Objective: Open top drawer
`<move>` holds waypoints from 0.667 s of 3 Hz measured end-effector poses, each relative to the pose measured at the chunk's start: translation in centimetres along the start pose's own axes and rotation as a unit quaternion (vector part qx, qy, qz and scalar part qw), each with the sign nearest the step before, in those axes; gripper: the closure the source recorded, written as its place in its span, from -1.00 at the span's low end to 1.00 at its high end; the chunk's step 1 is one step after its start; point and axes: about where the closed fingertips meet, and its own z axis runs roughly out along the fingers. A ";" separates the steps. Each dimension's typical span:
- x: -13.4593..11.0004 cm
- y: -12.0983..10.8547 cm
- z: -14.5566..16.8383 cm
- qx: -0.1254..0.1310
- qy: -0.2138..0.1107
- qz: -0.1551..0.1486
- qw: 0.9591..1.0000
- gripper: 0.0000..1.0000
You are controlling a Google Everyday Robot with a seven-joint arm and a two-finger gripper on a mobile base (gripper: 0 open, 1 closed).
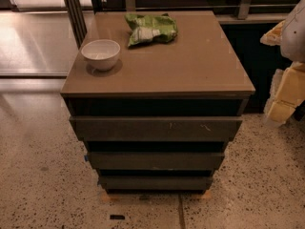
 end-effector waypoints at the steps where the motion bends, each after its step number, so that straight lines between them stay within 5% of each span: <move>1: 0.0 0.0 0.0 0.000 0.000 0.000 1.000 -1.00; 2: 0.1 0.2 0.5 0.028 -0.001 0.006 1.000 -1.00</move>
Offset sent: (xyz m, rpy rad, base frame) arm -0.0011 -0.0025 -0.0217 -0.0266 -0.1624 -0.0762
